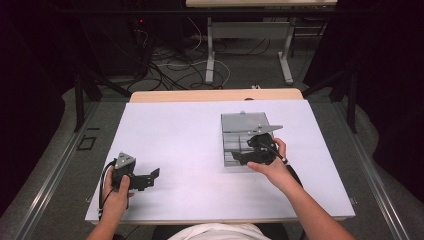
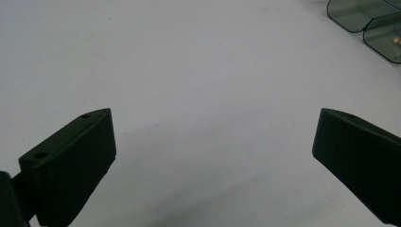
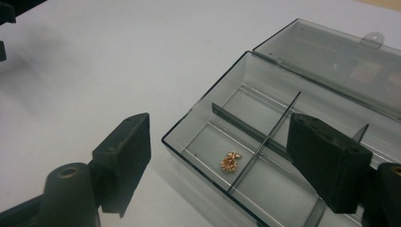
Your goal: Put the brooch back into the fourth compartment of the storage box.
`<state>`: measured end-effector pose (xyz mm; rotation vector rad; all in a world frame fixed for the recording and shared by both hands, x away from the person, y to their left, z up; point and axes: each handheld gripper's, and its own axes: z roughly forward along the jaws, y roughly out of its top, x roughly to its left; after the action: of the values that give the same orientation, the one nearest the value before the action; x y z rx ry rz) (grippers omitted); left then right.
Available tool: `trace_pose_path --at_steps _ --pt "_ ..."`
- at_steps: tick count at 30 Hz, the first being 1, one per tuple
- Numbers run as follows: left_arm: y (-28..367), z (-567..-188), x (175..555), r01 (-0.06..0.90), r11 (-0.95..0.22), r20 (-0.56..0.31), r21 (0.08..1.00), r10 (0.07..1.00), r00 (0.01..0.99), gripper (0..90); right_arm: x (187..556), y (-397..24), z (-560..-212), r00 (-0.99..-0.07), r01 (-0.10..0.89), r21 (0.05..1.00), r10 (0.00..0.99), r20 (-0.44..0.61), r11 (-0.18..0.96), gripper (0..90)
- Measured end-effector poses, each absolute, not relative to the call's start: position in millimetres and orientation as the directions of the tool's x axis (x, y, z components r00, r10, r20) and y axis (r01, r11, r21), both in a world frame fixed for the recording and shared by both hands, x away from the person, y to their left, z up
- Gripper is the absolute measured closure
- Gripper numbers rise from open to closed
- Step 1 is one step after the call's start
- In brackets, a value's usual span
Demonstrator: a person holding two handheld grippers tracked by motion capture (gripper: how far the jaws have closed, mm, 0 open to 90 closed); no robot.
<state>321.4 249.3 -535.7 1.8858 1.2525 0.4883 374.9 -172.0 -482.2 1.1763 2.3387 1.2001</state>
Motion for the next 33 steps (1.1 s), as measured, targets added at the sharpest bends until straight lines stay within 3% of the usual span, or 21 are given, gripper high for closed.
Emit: trace_pose_path --at_steps 16,33 --pt "249.7 -535.9 321.2 0.584 -0.185 -0.109 0.791 0.896 0.431 0.5 368.1 -206.3 -461.8 -0.593 0.53 0.787 0.801 0.078 0.315 12.0" --pt "249.4 -536.2 321.2 0.587 -0.184 -0.109 0.788 0.898 0.427 0.5 357.9 -246.8 -471.7 -0.54 0.561 0.774 0.839 0.072 0.294 0.0"
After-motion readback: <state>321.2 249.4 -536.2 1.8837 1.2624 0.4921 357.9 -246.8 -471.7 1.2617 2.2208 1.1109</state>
